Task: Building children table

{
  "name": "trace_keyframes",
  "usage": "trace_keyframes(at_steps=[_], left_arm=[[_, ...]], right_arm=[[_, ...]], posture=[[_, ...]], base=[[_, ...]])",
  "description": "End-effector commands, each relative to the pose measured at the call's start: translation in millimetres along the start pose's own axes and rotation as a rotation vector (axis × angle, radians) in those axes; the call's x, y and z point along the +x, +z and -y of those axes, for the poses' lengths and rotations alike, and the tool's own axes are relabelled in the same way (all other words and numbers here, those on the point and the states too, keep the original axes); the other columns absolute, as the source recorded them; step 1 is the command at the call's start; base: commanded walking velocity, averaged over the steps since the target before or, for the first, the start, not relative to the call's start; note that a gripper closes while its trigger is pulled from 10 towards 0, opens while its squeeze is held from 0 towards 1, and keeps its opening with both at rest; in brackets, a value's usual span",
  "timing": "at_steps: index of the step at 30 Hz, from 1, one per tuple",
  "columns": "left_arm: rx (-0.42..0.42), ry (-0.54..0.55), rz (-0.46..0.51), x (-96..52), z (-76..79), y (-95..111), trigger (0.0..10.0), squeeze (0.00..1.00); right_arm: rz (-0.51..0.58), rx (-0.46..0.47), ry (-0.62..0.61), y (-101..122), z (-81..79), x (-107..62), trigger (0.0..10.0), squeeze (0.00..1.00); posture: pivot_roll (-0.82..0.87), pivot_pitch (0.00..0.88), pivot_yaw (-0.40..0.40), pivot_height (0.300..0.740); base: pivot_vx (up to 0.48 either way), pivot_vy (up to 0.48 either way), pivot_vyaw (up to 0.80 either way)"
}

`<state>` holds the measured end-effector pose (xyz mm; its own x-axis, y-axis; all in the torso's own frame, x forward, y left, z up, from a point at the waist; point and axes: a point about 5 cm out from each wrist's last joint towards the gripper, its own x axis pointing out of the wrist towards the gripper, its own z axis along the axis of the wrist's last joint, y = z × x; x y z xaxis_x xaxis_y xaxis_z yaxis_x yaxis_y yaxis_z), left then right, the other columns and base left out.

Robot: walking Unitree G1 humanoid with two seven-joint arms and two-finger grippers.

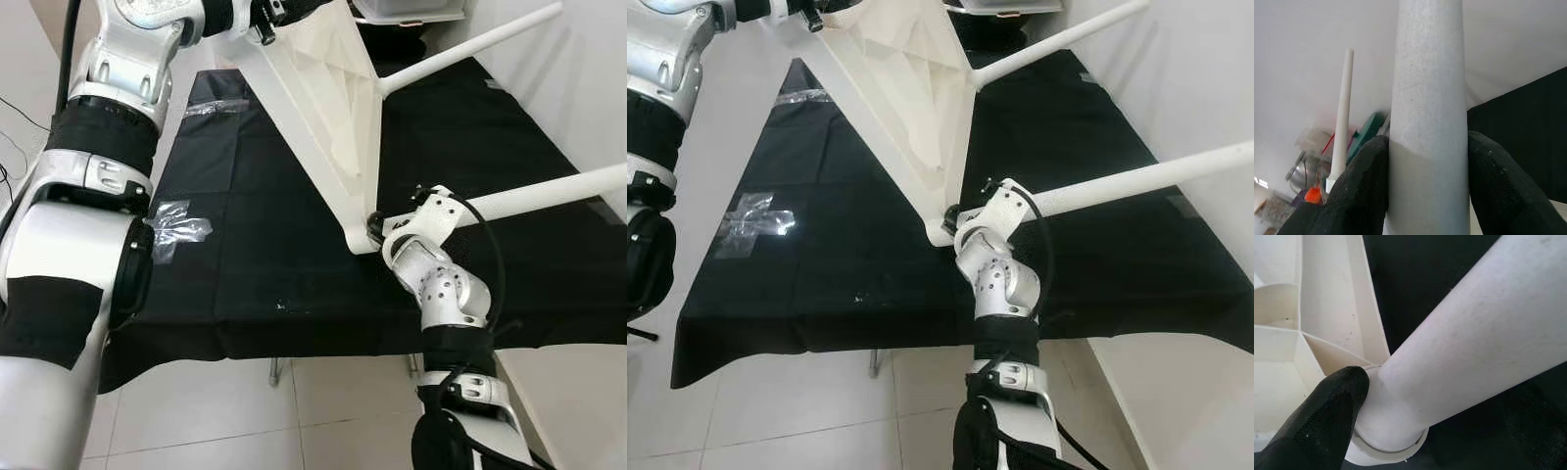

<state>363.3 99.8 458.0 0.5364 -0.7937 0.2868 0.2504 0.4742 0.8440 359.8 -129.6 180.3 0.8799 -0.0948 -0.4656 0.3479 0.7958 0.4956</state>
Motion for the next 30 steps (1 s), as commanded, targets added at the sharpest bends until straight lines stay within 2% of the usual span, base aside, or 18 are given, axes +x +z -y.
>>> trace_keyframes(at_steps=[1, 4, 5, 9, 16, 19, 23, 24, 25, 26, 27, 29, 30], left_arm=[[0.048, -0.009, 0.096, 6.5, -6.3, 22, 10.0, 0.0], [0.054, -0.019, 0.093, 7.4, -6.3, 22, 10.0, 0.0], [0.04, -0.041, 0.09, 8.3, -5.2, 20, 10.0, 1.0], [0.044, -0.061, 0.088, 13.1, -1.9, 21, 10.0, 1.0], [0.063, -0.038, 0.109, 20.8, -0.1, 27, 10.0, 1.0], [0.08, -0.008, 0.108, 22.5, -2.0, 29, 10.0, 1.0], [0.078, 0.097, 0.081, 14.5, -13.9, 24, 10.0, 1.0], [0.057, 0.132, 0.076, 9.6, -17.8, 20, 10.0, 0.91], [0.057, 0.132, 0.076, 9.6, -17.8, 20, 10.0, 0.91], [0.036, 0.172, 0.065, 3.4, -21.3, 15, 10.0, 0.13], [0.02, 0.2, 0.059, -2.0, -23.4, 10, 10.0, 0.0], [0.011, 0.213, 0.056, -5.0, -24.3, 7, 10.0, 0.0], [-0.003, 0.243, 0.048, -11.3, -25.6, 1, 10.0, 0.0]], right_arm=[[-0.169, 0.05, -0.07, -48, 20.5, 1.9, 10.0, 1.0], [-0.162, 0.056, -0.084, -44, 29.4, 0.2, 10.0, 1.0], [-0.155, 0.064, -0.104, -42, 37.5, -0.9, 10.0, 1.0], [-0.151, 0.084, -0.137, -40, 48.7, -3.4, 10.0, 1.0], [-0.164, 0.098, -0.134, -44, 45.2, -6.9, 10.0, 1.0], [-0.171, 0.1, -0.12, -46, 40.6, -9.2, 10.0, 1.0], [-0.152, 0.105, -0.098, -41, 38.7, -11.2, 10.0, 1.0], [-0.148, 0.109, -0.095, -39, 39.1, -11.4, 10.0, 1.0], [-0.148, 0.109, -0.095, -39, 39.1, -11.4, 10.0, 1.0], [-0.139, 0.108, -0.093, -37, 39.6, -11.4, 10.0, 1.0], [-0.136, 0.111, -0.091, -35, 39.6, -11.7, 10.0, 1.0], [-0.136, 0.114, -0.089, -34, 39.6, -12.0, 10.0, 1.0], [-0.126, 0.108, -0.083, -32, 38.3, -12.4, 10.0, 1.0]], posture=[[0.04, 0.1, 0.005, 0.74], [0.03, 0.102, 0.008, 0.74], [0.03, 0.103, 0.009, 0.74], [0.02, 0.104, 0.017, 0.74], [0.02, 0.103, 0.027, 0.74], [0.02, 0.102, 0.034, 0.74], [0.02, 0.103, 0.028, 0.74], [0.02, 0.102, 0.026, 0.74], [0.02, 0.102, 0.026, 0.74], [0.02, 0.1, 0.02, 0.74], [0.02, 0.099, 0.019, 0.74], [0.02, 0.099, 0.019, 0.74], [0.02, 0.097, 0.016, 0.74]], base=[[0.0, 0.0, 0.0], [0.0, 0.0, 0.0], [0.0, 0.0, 0.0], [0.0, 0.0, 0.0], [0.0, 0.0, 0.0], [0.0, 0.0, 0.0], [0.0, 0.0, 0.0], [0.0, 0.0, 0.0], [0.0, 0.0, 0.0], [0.0, 0.0, 0.0], [0.0, 0.0, 0.0], [0.0, 0.0, 0.0], [0.0, 0.0, 0.0]])
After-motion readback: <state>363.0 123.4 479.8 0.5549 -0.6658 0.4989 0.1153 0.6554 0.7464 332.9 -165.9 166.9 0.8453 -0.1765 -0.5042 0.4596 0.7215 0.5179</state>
